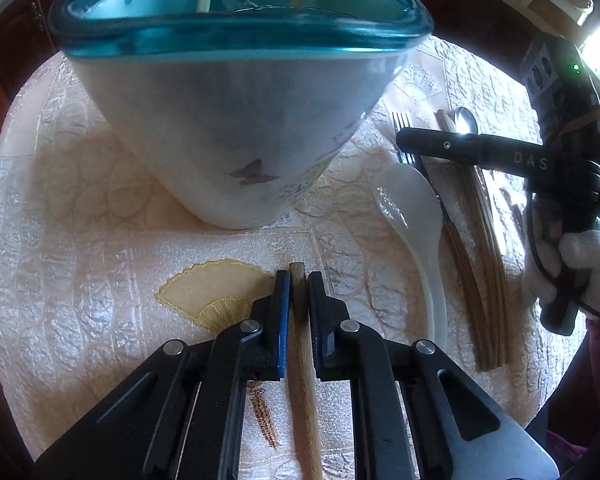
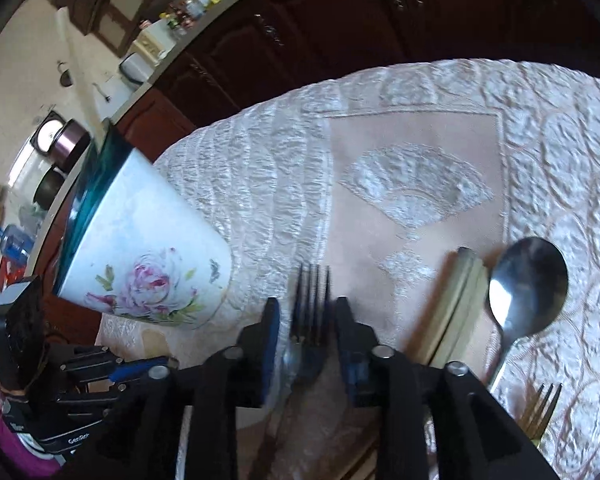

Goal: Organize utensils
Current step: 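Lift the fork and chopstick with both grippers over the holder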

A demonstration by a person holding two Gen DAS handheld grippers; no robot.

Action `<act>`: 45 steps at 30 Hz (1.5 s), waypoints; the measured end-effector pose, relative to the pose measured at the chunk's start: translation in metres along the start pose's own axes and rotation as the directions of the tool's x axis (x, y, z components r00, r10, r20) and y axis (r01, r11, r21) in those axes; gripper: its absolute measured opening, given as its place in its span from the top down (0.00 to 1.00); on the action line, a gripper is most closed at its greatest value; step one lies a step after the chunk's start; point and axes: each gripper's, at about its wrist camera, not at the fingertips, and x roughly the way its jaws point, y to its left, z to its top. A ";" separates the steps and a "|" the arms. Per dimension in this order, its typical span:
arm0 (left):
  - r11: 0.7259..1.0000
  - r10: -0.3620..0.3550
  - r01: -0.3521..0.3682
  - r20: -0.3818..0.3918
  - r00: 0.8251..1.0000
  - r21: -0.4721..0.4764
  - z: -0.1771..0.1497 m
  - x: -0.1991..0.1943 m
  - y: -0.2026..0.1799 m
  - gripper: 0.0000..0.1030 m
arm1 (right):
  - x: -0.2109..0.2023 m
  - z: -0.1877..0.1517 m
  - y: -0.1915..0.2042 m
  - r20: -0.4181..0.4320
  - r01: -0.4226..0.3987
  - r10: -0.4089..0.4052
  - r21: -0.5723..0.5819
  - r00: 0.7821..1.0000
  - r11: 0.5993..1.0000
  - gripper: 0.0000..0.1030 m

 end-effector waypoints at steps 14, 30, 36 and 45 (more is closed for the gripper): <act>0.996 -0.034 0.037 0.043 0.999 -0.084 0.001 -0.022 0.022 0.94 | -0.026 -0.023 0.031 0.026 0.080 -0.078 -0.095 0.997 0.992 0.99; 0.988 -0.095 0.123 0.260 0.961 -0.092 -0.022 -0.148 0.040 0.94 | -0.123 -0.058 0.070 0.208 0.121 -0.095 -0.119 0.974 0.985 0.98; 0.989 -0.098 0.128 0.325 0.940 -0.072 -0.032 -0.193 0.038 0.94 | -0.160 -0.064 0.099 0.270 0.142 -0.090 -0.180 0.959 0.973 0.98; 0.989 -0.114 0.142 0.427 0.897 -0.034 -0.022 -0.250 0.033 0.94 | -0.198 -0.041 0.133 0.345 0.166 -0.075 -0.244 0.936 0.955 0.98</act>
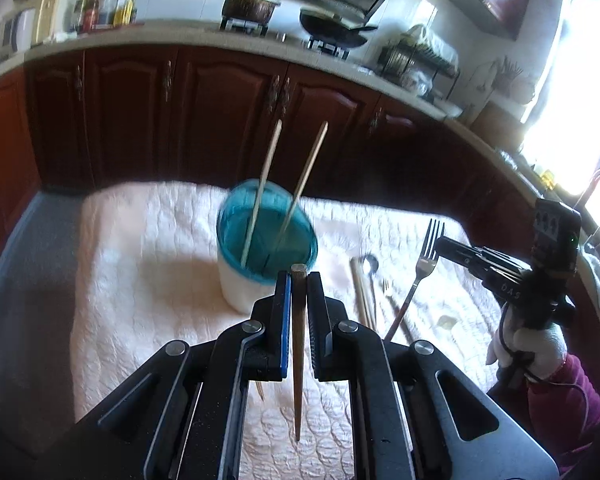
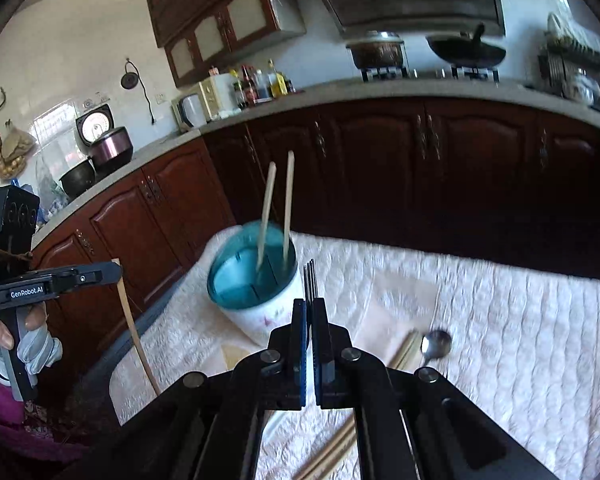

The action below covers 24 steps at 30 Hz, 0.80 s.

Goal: Organize utensils
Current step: 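Lift the fork and chopstick with both grippers over the holder, then lower the fork and chopstick into the teal-rimmed holder and open both grippers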

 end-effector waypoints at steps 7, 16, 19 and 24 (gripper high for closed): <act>1.000 -0.026 0.025 0.103 0.994 0.009 0.051 -0.031 -0.001 0.94 | -0.011 0.053 0.011 0.100 0.005 -0.003 -0.019 0.995 1.000 0.98; 0.997 0.078 -0.081 0.209 0.975 0.005 0.124 -0.009 0.012 0.94 | 0.025 0.109 0.027 0.171 0.087 -0.077 -0.052 0.982 0.995 0.98; 0.991 0.127 -0.134 0.225 0.966 0.017 0.140 0.008 0.015 0.94 | 0.043 0.119 0.030 0.175 0.116 -0.102 -0.073 0.979 0.991 0.98; 0.977 0.194 -0.211 0.249 0.949 0.041 0.148 0.034 0.019 0.94 | 0.064 0.125 0.032 0.194 0.170 -0.149 -0.095 0.970 0.981 0.98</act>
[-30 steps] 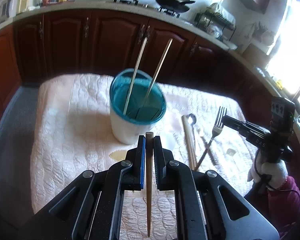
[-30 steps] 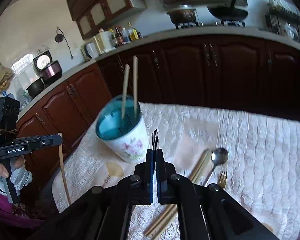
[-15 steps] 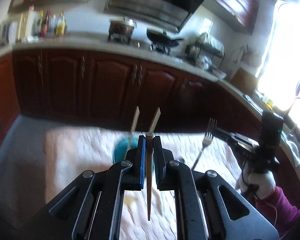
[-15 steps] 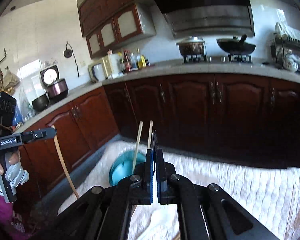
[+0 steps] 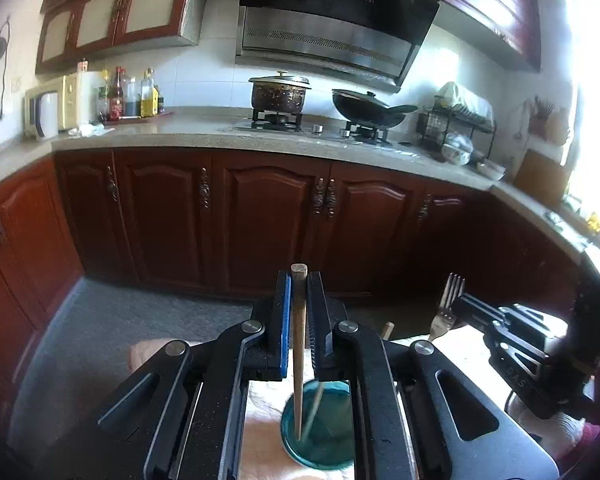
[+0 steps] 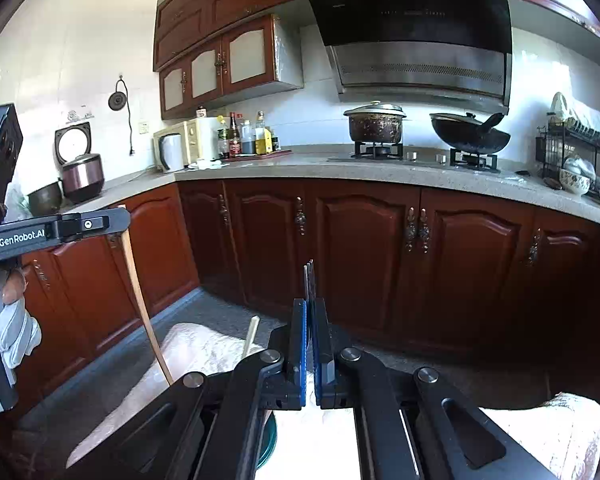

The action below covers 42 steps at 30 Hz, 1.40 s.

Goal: Organize utensils
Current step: 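Lower the fork and chopstick into the teal-rimmed holder and open both grippers, then withdraw both grippers from the holder back over the table utensils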

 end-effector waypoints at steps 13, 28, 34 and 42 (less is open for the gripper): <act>0.999 0.017 -0.022 -0.150 0.989 -0.032 -0.061 0.060 -0.001 0.94 | 0.043 -0.045 0.004 -0.090 -0.011 0.011 0.003 0.996 1.000 0.98; 0.999 0.016 -0.022 -0.180 0.984 -0.033 -0.078 0.058 -0.005 0.73 | 0.059 -0.074 -0.007 -0.198 -0.094 0.121 0.141 0.973 0.986 0.96; 0.998 0.005 -0.016 -0.196 0.981 -0.053 -0.084 0.052 -0.005 0.63 | 0.054 -0.081 -0.008 -0.219 -0.091 0.125 0.158 0.968 0.983 0.92; 0.998 0.037 -0.047 -0.226 0.973 -0.040 -0.100 0.044 -0.011 0.59 | 0.037 -0.089 -0.004 -0.229 -0.085 0.121 0.161 0.966 0.983 0.76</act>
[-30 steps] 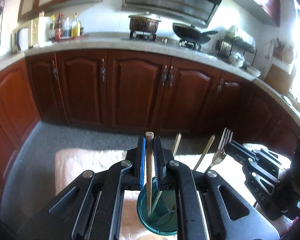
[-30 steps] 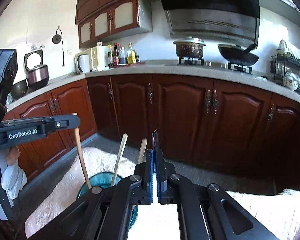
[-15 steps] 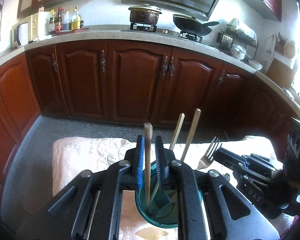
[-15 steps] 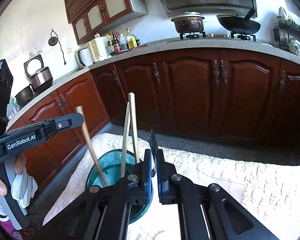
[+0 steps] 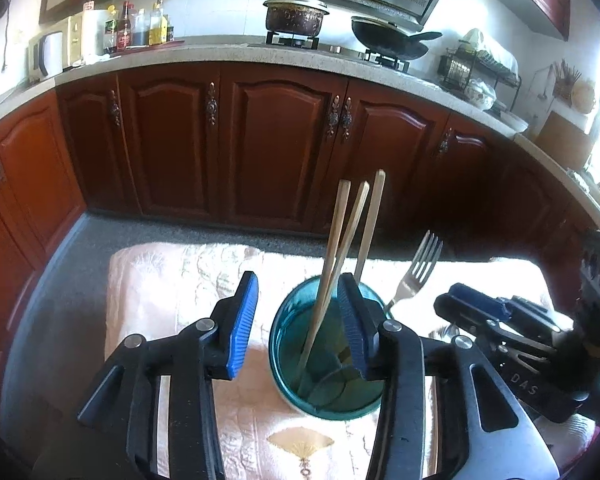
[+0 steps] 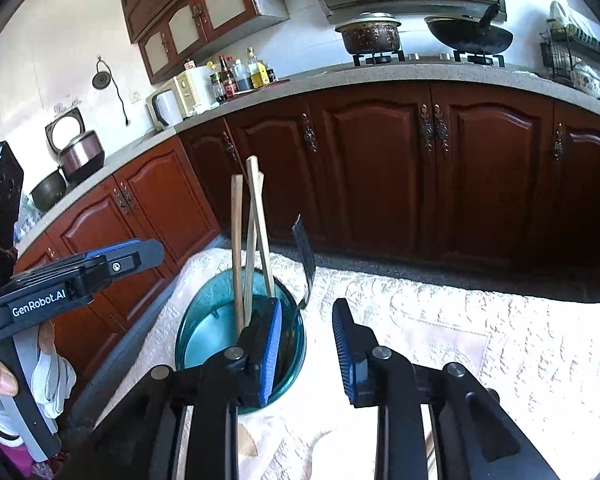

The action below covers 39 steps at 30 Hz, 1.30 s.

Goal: Organize utensils
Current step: 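Withdraw both grippers from the holder back over the table utensils, then grasp the white ceramic spoon with the left gripper while the right gripper grasps a chopstick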

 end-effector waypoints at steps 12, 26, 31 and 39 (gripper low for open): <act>0.999 0.030 -0.030 -0.033 0.999 0.016 -0.030 -0.011 -0.017 0.57 | -0.024 -0.024 0.001 -0.027 0.052 -0.051 0.019 0.998 0.998 0.75; 0.994 -0.007 0.013 -0.058 0.998 0.108 -0.069 -0.027 -0.056 0.57 | -0.051 -0.066 -0.026 -0.121 0.163 -0.156 0.049 0.980 0.985 0.72; 0.989 -0.043 0.055 -0.086 0.995 0.139 -0.081 -0.027 -0.071 0.57 | -0.060 -0.084 -0.045 -0.158 0.203 -0.190 0.075 0.969 0.976 0.70; 0.979 -0.097 0.125 -0.169 0.981 0.161 -0.108 -0.011 -0.087 0.57 | -0.063 -0.120 -0.089 -0.242 0.249 -0.205 0.170 0.948 0.953 0.69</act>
